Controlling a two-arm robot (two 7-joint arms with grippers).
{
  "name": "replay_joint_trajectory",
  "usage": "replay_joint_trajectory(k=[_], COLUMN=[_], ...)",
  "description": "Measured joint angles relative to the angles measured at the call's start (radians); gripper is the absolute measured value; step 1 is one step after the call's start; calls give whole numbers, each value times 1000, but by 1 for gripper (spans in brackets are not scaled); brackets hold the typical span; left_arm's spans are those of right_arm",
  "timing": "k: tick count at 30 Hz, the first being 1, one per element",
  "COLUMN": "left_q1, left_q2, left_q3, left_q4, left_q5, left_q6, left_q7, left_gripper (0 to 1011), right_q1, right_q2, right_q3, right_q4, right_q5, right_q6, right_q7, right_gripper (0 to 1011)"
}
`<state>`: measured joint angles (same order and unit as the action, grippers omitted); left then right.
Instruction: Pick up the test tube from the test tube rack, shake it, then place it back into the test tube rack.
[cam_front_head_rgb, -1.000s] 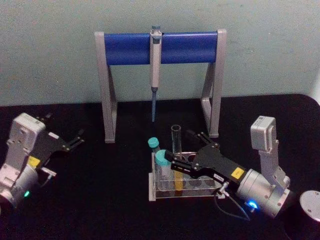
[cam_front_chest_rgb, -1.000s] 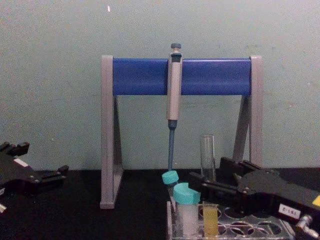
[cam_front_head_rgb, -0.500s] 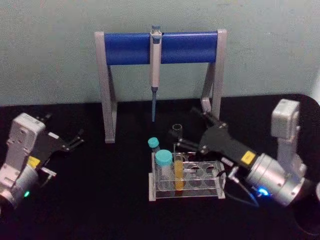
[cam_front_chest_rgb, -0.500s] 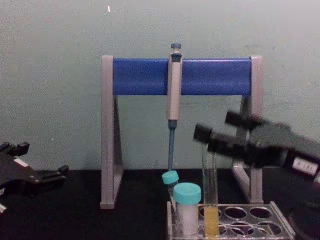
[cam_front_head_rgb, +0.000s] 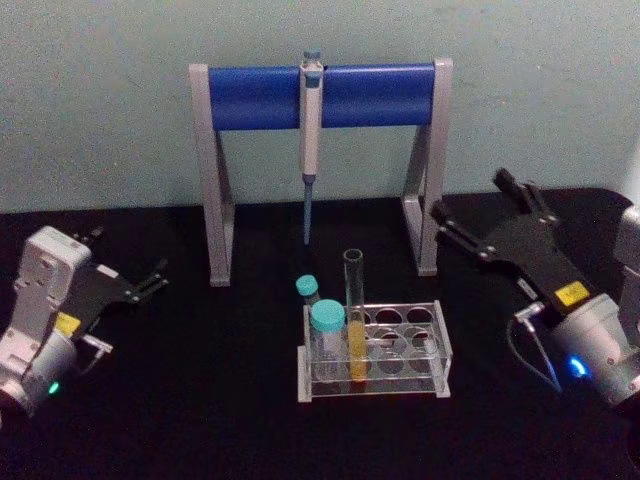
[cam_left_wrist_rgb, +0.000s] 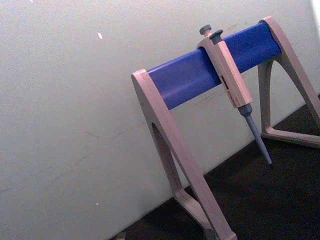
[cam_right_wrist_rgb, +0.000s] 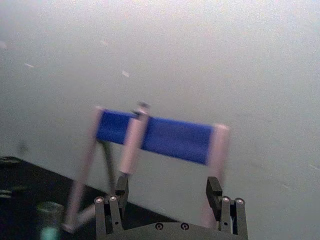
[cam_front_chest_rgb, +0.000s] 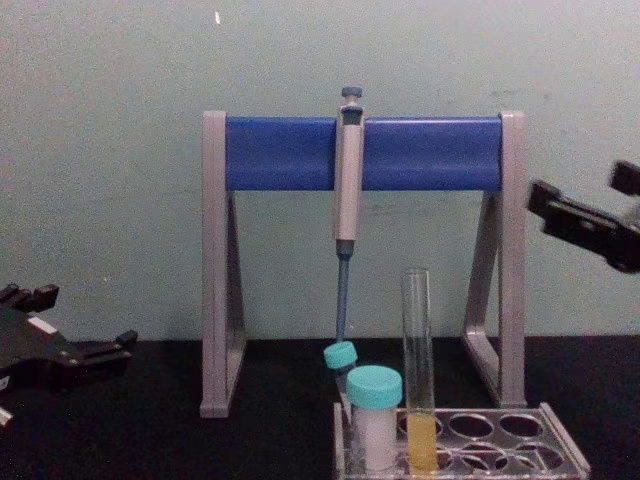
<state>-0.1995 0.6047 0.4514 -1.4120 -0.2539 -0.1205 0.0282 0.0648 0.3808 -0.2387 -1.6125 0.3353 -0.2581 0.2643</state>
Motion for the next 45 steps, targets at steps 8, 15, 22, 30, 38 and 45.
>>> replay_joint_trajectory(k=[8, 15, 22, 30, 38, 45], left_q1=[0, 0, 0, 0, 0, 0], left_q2=[0, 0, 0, 0, 0, 0], left_q3=[0, 0, 0, 0, 0, 0], left_q4=[0, 0, 0, 0, 0, 0], left_q5=[0, 0, 0, 0, 0, 0], left_q6=[0, 0, 0, 0, 0, 0], left_q7=[0, 0, 0, 0, 0, 0], left_gripper=[1001, 1001, 1001, 1001, 1001, 1001], right_q1=[-35, -42, -39, -35, -35, -35], right_q2=[-28, -53, -79, -88, -86, -84], right_q3=[39, 41, 50, 56, 54, 53], right_q4=[76, 149, 216, 238, 231, 229], right_q5=[-64, -115, -132, -129, -127, -126], right_q6=[31, 80, 108, 120, 117, 115], right_q7=[-87, -130, -139, -126, -126, -126], right_gripper=[1000, 1000, 1000, 1000, 1000, 1000])
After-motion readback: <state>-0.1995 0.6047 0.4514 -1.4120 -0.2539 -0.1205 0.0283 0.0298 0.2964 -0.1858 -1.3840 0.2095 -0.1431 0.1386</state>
